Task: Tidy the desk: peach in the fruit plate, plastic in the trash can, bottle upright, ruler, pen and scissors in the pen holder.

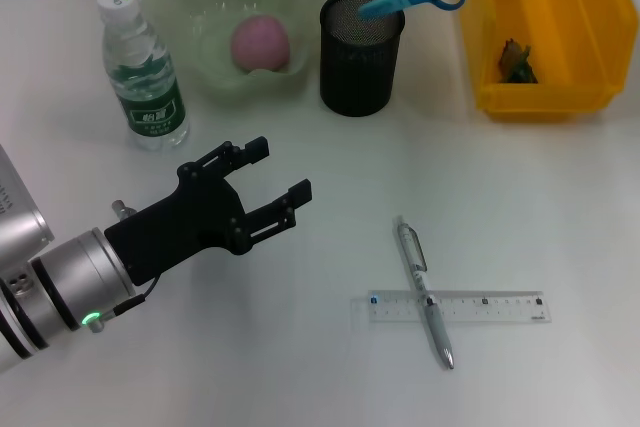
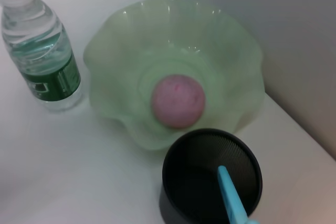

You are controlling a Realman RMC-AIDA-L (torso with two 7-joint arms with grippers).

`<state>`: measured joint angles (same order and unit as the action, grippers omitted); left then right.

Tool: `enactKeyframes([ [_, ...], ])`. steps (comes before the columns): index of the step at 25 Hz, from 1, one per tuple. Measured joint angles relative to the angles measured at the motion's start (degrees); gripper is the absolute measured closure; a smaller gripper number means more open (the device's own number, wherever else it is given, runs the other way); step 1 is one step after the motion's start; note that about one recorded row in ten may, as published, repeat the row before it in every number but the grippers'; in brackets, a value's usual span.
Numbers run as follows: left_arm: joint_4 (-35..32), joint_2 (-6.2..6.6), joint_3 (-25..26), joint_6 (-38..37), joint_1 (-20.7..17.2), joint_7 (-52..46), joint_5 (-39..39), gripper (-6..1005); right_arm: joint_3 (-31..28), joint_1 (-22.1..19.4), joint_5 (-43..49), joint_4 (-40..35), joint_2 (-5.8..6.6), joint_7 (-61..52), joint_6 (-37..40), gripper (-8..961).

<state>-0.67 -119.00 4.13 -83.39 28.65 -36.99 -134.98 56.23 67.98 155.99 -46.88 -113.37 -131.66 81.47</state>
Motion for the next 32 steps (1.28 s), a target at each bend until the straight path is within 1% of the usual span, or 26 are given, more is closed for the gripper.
enactKeyframes([
  [5,0.4,0.09,0.0,0.0,-0.1,0.0,0.0,213,0.9,1.2,0.1,3.4,-0.98,-0.3,-4.3,822],
  [9,0.6,0.17,0.0,0.0,-0.3,0.0,0.1,213,1.0,1.4,0.2,4.9,-1.72,-1.0,-7.2,820],
  [14,0.6,0.26,0.0,0.0,-0.4,0.0,0.1,214,1.0,1.5,0.2,5.2,-2.55,-1.1,-7.6,818],
  [18,0.6,0.27,0.0,-0.1,-0.4,0.0,-0.1,214,1.1,1.3,0.2,5.1,-2.72,-1.7,-7.8,816],
  [24,0.6,0.26,0.0,-0.1,-0.4,0.0,-0.2,214,0.7,-0.4,0.1,3.7,-3.41,-1.8,-10.0,631],
  [27,0.6,0.26,-0.1,-0.1,-0.4,0.0,-0.3,214,0.5,-2.4,-0.5,1.0,-4.19,-1.7,-11.5,558],
  [29,0.6,0.26,-0.1,-0.2,-0.3,-0.1,-0.4,214,0.5,-4.7,-2.5,-2.0,-4.8,-1.1,-12.2,509],
  [30,0.5,0.28,-0.1,-0.3,-0.4,-0.2,-0.4,214,0.5,-7.5,-6.6,-5.1,-5.02,0.1,-12.4,484],
  [31,0.5,0.31,-0.2,-0.4,-0.4,-0.3,-0.4,214,0.5,-9.3,-9.6,-6.6,-5.05,1.0,-12.4,460],
  [32,0.4,0.37,-0.2,-0.5,-0.3,-0.4,-0.4,214,0.5,-9.3,-9.6,-6.6,-5.05,1.0,-12.4,435],
])
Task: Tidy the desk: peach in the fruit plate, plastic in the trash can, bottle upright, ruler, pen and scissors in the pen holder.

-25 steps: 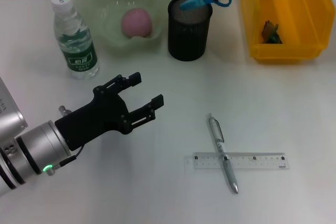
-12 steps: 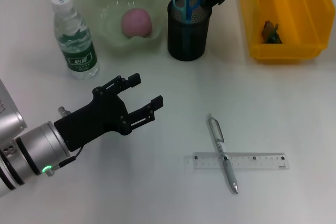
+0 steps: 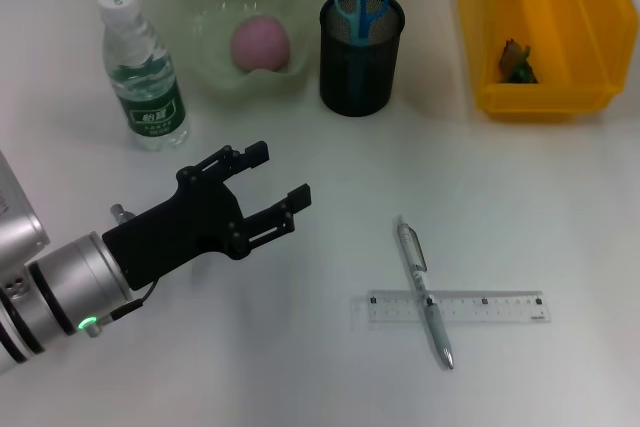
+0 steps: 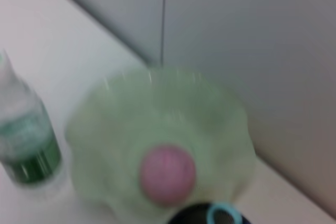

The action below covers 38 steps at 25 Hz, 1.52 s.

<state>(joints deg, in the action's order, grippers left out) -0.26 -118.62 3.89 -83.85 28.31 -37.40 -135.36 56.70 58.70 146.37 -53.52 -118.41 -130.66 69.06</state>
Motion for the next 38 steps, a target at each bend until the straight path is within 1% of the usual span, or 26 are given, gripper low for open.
enactKeyframes([
  [2,-0.2,0.06,-0.1,-0.2,-0.1,-0.1,0.0,214,-0.1,-3.7,-7.5,-2.3,0.09,2.5,0.0,386],
  [3,-0.3,0.08,-0.1,-0.4,-0.1,-0.1,0.0,214,-0.3,-5.8,-11.8,-3.2,0.32,4.1,-0.1,377],
  [5,-0.5,0.21,-0.1,-0.9,-0.2,-0.1,0.0,214,-0.9,-10.1,-22.4,-3.6,1.25,8.5,0.1,359],
  [7,-1.0,0.28,-0.2,-1.8,-0.2,-0.4,0.0,214,-1.6,-13.5,-31.7,-3.0,2.02,13.2,0.9,341],
  [9,-2.0,0.32,-0.4,-2.7,-0.2,-1.2,0.0,214,-2.5,-17.3,-41.7,-0.9,2.77,19.8,3.2,332],
  [11,-3.0,0.33,-0.7,-3.7,-0.2,-2.0,-0.1,214,-3.7,-20.5,-49.7,2.2,3.32,26.7,6.8,332],
  [13,-4.5,0.35,-1.4,-5.5,-0.1,-3.2,-0.1,214,-5.6,-23.1,-56.1,6.3,3.83,33.3,12.7,332],
  [14,-5.2,0.37,-2.0,-6.6,-0.1,-3.6,-0.1,214,-6.3,-23.9,-57.4,8.2,3.99,35.8,15.1,332],
  [17,-8.4,0.41,-5.7,-10.5,0.0,-5.6,-0.1,214,-7.7,-25.6,-58.2,13.5,4.68,43.1,22.2,331],
  [20,-10.8,0.41,-9.2,-12.7,0.0,-7.6,-0.1,214,-7.6,-26.8,-57.0,15.8,5.04,48.1,26.3,331],
  [24,-13.5,0.42,-14.1,-14.5,-0.1,-9.0,-0.1,213,-7.5,-27.4,-49.9,14.9,4.71,50.1,31.1,331],
  [27,-14.6,0.42,-16.5,-14.8,-0.3,-8.7,-0.1,213,-7.5,-26.5,-42.8,12.5,4.22,48.9,33.9,331],
  [31,-15.3,0.44,-18.5,-15.0,-0.5,-8.7,-0.1,213,-5.6,-24.8,-34.3,6.8,2.81,43.9,35.7,331],
  [35,-15.9,0.43,-19.8,-15.0,-0.5,-8.7,-0.1,213,-0.6,-22.5,-25.9,-0.6,0.75,37.0,35.3,331],
  [38,-16.0,0.42,-20.1,-15.0,-0.4,-8.7,-0.1,213,3.6,-20.7,-20.5,-4.8,-0.44,33.0,35.0,332],
])
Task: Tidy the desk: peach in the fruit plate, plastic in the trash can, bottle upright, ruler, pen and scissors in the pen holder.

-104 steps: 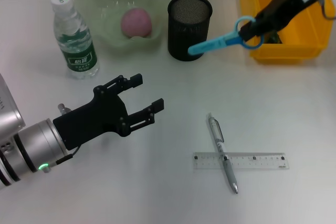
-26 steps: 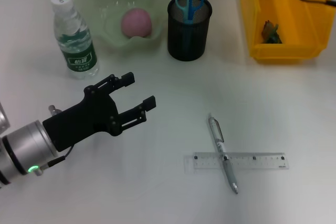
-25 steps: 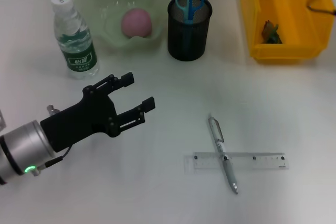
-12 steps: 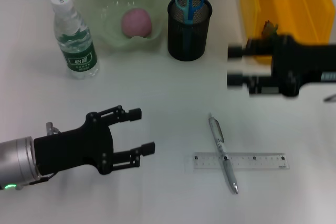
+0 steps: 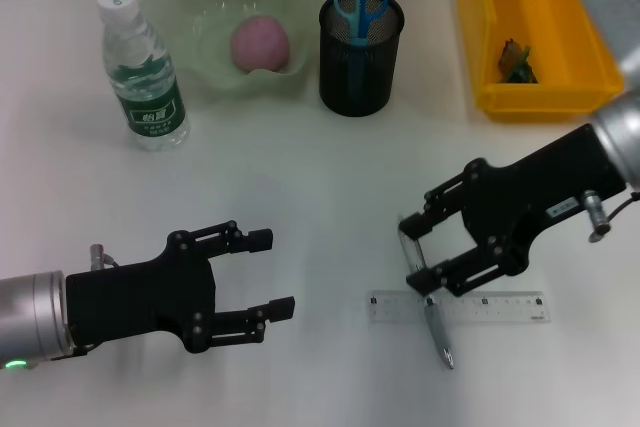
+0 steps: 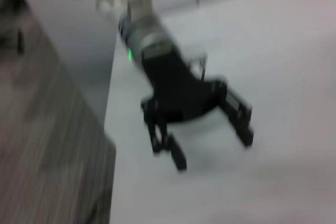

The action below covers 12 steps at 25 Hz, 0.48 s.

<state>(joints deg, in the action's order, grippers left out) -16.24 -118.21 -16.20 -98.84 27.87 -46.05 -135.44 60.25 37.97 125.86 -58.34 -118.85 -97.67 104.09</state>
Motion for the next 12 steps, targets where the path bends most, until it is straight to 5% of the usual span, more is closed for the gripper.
enactKeyframes([
  [12,-0.1,-0.18,-1.1,1.5,-0.1,0.2,0.0,214,23.8,4.0,6.8,-5.7,-0.5,-10.1,-8.2,332],
])
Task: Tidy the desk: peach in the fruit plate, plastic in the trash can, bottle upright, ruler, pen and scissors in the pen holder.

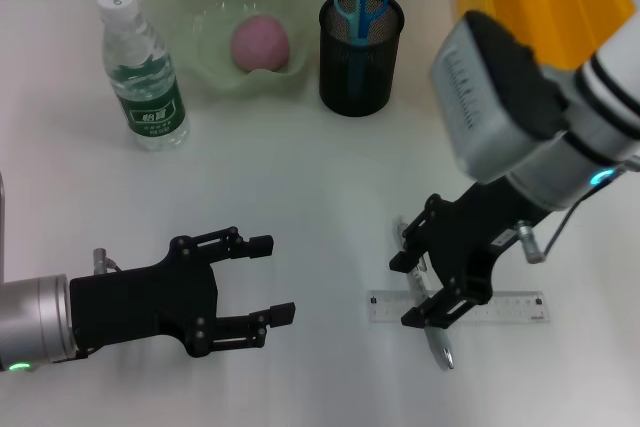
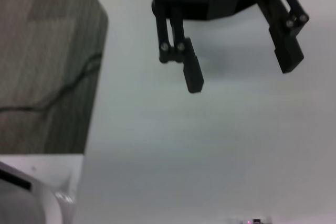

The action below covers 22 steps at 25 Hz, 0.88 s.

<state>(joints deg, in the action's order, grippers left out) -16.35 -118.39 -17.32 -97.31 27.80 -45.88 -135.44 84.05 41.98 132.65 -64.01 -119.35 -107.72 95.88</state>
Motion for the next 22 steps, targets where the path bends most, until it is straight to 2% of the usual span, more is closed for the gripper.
enactKeyframes([
  [9,0.5,-0.13,0.0,1.3,0.2,0.0,0.1,214,9.0,0.2,0.7,-0.2,-0.19,-0.9,-6.5,332],
  [22,0.7,-0.28,0.3,1.4,0.3,-0.1,0.4,213,14.1,-0.3,0.8,0.2,-0.36,-0.6,-10.7,333],
])
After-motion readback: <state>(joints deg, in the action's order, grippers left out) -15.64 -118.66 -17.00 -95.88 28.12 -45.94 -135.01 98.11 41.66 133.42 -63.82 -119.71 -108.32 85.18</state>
